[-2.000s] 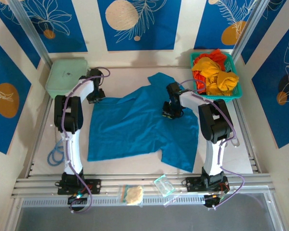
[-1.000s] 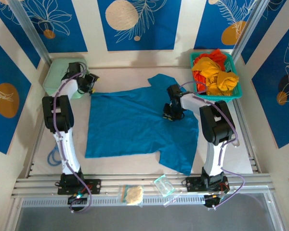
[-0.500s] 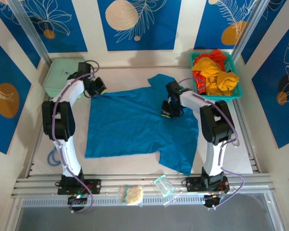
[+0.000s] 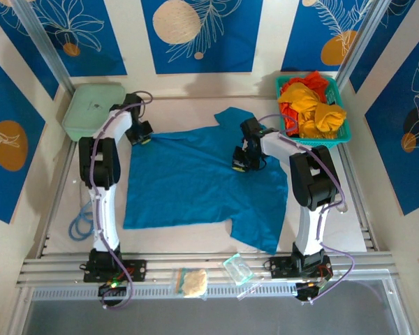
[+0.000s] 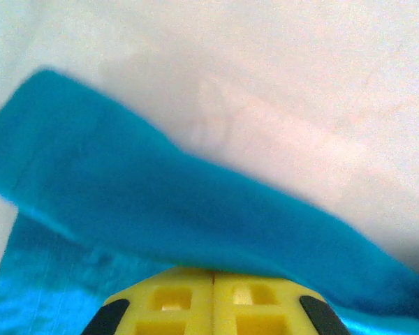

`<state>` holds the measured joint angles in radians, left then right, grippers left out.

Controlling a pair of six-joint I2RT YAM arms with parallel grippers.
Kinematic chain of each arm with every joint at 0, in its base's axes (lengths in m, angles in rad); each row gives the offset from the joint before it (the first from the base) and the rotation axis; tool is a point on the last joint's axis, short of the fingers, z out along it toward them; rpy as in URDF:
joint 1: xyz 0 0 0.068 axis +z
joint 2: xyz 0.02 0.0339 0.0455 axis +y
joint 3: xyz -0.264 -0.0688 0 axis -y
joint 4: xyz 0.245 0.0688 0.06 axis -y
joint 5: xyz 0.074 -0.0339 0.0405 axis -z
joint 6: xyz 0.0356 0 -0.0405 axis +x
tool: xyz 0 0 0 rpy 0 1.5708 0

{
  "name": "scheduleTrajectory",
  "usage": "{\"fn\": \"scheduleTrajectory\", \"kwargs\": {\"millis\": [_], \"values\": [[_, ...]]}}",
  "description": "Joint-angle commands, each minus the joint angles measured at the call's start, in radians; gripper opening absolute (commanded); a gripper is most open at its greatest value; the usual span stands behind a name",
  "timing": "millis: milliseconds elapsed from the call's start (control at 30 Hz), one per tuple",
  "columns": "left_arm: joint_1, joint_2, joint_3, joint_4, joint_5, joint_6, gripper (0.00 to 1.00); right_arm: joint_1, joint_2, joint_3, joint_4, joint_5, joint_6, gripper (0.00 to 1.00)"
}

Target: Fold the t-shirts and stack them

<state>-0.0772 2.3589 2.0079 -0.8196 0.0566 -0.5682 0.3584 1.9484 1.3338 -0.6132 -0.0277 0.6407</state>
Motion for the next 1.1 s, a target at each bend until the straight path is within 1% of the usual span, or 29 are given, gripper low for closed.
{"fn": "scheduleTrajectory", "kwargs": {"millis": [0, 133, 267, 367, 467, 533, 600, 667, 733, 800, 900, 1067], "values": [[-0.006, 0.058, 0.100, -0.023, -0.027, 0.018, 0.00, 0.013, -0.003, -0.030, -0.010, -0.030, 0.017, 0.12], [-0.007, 0.149, 0.253, -0.031, -0.022, 0.011, 0.00, 0.019, -0.010, -0.060, -0.010, -0.025, 0.022, 0.12], [-0.007, 0.227, 0.399, -0.012, 0.020, 0.009, 0.00, 0.021, -0.020, -0.084, -0.005, -0.025, 0.025, 0.12], [-0.009, 0.216, 0.403, 0.058, 0.035, 0.008, 0.00, 0.022, -0.021, -0.090, -0.004, -0.019, 0.029, 0.12], [-0.019, 0.153, 0.367, 0.070, 0.027, 0.037, 0.00, 0.019, -0.031, -0.076, -0.011, -0.001, 0.024, 0.12], [-0.039, 0.057, 0.273, 0.066, -0.005, 0.074, 0.00, 0.005, -0.041, -0.038, -0.031, 0.014, 0.004, 0.14], [-0.065, -0.066, 0.129, 0.083, -0.037, 0.102, 0.00, -0.017, -0.043, 0.022, -0.065, 0.029, -0.025, 0.18], [-0.098, -0.191, -0.040, 0.114, -0.063, 0.114, 0.07, -0.047, -0.041, 0.086, -0.088, 0.046, -0.058, 0.25], [-0.140, -0.296, -0.196, 0.130, -0.094, 0.115, 0.14, -0.081, -0.019, 0.170, -0.104, 0.067, -0.100, 0.33], [-0.175, -0.371, -0.336, 0.158, -0.113, 0.095, 0.18, -0.110, 0.031, 0.276, -0.138, 0.094, -0.153, 0.37], [-0.210, -0.424, -0.514, 0.217, -0.113, 0.043, 0.21, -0.130, 0.153, 0.463, -0.202, 0.171, -0.253, 0.42], [-0.235, -0.391, -0.657, 0.256, -0.112, -0.015, 0.20, -0.139, 0.368, 0.763, -0.281, 0.283, -0.411, 0.48]]}}
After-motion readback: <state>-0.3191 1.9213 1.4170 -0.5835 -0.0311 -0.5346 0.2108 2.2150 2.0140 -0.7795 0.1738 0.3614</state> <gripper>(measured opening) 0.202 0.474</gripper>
